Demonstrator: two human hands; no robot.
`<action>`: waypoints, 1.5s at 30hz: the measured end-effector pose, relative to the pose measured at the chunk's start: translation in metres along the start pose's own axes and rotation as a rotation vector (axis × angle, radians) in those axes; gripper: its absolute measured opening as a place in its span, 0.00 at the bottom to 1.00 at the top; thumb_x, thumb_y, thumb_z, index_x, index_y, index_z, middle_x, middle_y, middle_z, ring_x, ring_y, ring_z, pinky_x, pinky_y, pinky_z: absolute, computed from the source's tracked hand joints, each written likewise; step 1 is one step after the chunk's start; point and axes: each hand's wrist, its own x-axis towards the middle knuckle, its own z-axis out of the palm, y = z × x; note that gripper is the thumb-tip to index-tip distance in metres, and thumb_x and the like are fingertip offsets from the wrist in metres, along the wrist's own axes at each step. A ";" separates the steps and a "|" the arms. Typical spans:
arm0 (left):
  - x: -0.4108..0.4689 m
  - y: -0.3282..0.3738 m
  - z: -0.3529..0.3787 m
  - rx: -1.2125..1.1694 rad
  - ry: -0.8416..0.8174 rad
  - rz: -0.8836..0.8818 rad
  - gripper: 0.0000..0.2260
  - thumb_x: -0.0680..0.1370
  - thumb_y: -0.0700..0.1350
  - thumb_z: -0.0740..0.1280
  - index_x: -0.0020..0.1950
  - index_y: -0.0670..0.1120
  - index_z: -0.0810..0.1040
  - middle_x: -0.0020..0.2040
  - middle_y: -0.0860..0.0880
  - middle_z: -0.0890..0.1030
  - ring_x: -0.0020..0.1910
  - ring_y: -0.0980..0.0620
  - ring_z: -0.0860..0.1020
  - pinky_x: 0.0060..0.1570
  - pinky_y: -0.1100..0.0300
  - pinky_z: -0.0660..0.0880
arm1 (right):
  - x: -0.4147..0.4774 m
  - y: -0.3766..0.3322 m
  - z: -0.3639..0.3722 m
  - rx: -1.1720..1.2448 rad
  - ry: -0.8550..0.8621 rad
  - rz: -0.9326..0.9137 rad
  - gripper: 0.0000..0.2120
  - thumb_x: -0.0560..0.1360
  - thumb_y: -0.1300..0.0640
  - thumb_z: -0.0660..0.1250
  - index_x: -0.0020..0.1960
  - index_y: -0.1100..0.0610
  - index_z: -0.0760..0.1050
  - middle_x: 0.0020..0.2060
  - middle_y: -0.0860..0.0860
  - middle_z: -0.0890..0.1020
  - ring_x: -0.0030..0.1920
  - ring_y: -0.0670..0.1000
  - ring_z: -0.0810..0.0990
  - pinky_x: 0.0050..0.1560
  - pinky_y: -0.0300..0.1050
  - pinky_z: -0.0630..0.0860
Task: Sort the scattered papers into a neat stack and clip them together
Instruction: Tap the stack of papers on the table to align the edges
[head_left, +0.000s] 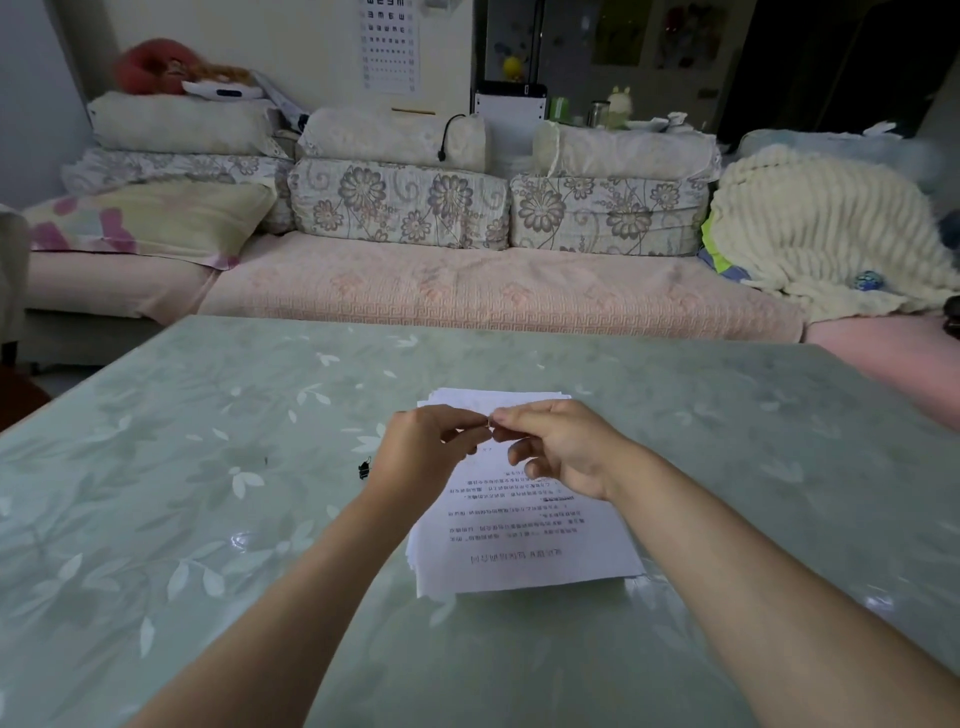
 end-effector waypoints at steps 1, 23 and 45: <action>0.000 0.000 -0.001 0.012 0.013 0.037 0.07 0.74 0.44 0.73 0.43 0.57 0.85 0.33 0.56 0.83 0.34 0.58 0.80 0.36 0.68 0.74 | 0.000 0.000 0.000 -0.013 -0.003 0.010 0.05 0.76 0.60 0.71 0.49 0.62 0.82 0.39 0.54 0.82 0.31 0.49 0.77 0.25 0.38 0.71; 0.003 -0.008 -0.005 0.130 -0.008 0.270 0.03 0.74 0.44 0.74 0.44 0.51 0.87 0.38 0.55 0.84 0.39 0.59 0.79 0.40 0.65 0.74 | -0.004 0.005 0.011 -0.105 0.100 -0.012 0.07 0.77 0.62 0.69 0.48 0.66 0.82 0.39 0.55 0.82 0.31 0.50 0.78 0.27 0.43 0.76; 0.004 0.003 -0.004 -0.580 -0.003 -0.425 0.09 0.80 0.43 0.64 0.55 0.42 0.82 0.45 0.46 0.86 0.45 0.47 0.84 0.41 0.55 0.82 | -0.001 0.015 0.009 -0.302 0.154 -0.223 0.08 0.78 0.62 0.66 0.46 0.63 0.85 0.47 0.61 0.83 0.31 0.50 0.79 0.34 0.49 0.82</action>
